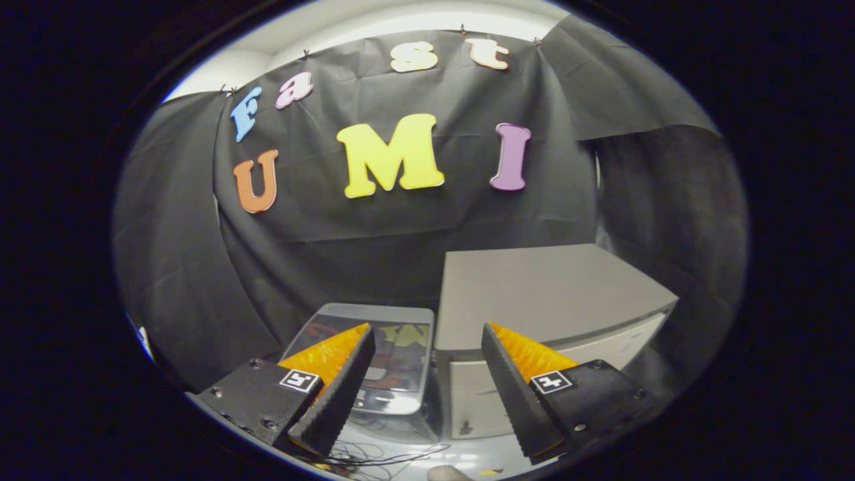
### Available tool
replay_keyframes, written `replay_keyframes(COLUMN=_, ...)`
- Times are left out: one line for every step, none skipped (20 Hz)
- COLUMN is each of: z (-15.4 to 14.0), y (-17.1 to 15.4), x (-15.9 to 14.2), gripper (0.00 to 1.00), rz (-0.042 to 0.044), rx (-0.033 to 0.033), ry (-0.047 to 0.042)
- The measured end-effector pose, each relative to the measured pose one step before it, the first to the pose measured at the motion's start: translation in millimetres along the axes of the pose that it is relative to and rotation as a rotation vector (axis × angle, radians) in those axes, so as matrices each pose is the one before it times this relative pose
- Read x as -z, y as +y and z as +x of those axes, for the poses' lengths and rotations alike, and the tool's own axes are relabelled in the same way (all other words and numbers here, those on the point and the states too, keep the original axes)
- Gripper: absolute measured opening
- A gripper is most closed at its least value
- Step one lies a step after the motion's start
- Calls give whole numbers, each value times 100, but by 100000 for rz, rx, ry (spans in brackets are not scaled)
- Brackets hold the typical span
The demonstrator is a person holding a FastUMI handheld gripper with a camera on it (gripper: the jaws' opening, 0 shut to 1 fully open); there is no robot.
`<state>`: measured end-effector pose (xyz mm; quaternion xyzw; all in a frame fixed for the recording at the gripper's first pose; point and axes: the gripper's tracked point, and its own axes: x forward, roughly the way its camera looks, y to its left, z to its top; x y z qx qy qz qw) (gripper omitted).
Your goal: Put the clothes into the washing machine and then close the washing machine lid.
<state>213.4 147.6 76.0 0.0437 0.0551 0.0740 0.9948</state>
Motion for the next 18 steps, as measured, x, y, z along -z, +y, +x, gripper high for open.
replay_keyframes(z=-918, y=-1563, x=341, gripper=100, rz=-27, rx=970, ry=-945)
replay_keyframes(z=-989, y=-1633, x=427, gripper=100, rz=-82, rx=1229, ry=-758)
replay_keyframes(z=-910, y=-1653, x=354, gripper=100, rz=-333, rx=1074, ry=-1513)
replay_keyframes(z=-906, y=-1546, x=276, gripper=100, rz=-641, rx=779, ry=-1600)
replay_keyframes(z=-646, y=-973, x=375, gripper=100, rz=-308, rx=-1683, ry=-2178)
replay_keyframes(z=-933, y=-917, x=391, gripper=100, rz=225, rx=-1352, ry=-2334)
replay_keyframes(z=-860, y=-1270, x=445, gripper=100, rz=-1035, rx=-211, ry=-2668)
replay_keyframes(z=-983, y=-1584, x=593, gripper=100, rz=-2121, rx=1511, ry=-1660)
replay_keyframes(z=-1150, y=-1528, x=982, gripper=100, rz=-1583, rx=1285, ry=-233)
replay_keyframes(z=-768, y=-1322, x=888, gripper=100, rz=-208, rx=1601, ry=617)
replay_keyframes(z=-833, y=-1037, x=780, gripper=100, rz=524, rx=511, ry=291)
replay_keyframes(z=-825, y=-1115, x=840, gripper=100, rz=507, rx=1504, ry=384)
replay_keyframes(z=-587, y=-1024, x=780, gripper=100, rz=584, rx=1378, ry=707)
replay_keyframes(z=-606, y=-1009, x=810, gripper=100, rz=1287, rx=1243, ry=1171)
replay_keyframes(z=-397, y=-887, x=620, gripper=100, rz=1502, rx=1247, ry=729)
replay_keyframes(z=-310, y=-794, x=456, gripper=100, rz=935, rx=1060, ry=737)
replay_keyframes(z=-346, y=-512, x=356, gripper=100, rz=1076, rx=192, ry=175)
replay_keyframes(z=-294, y=-438, x=108, gripper=100, rz=109, rx=670, ry=163)
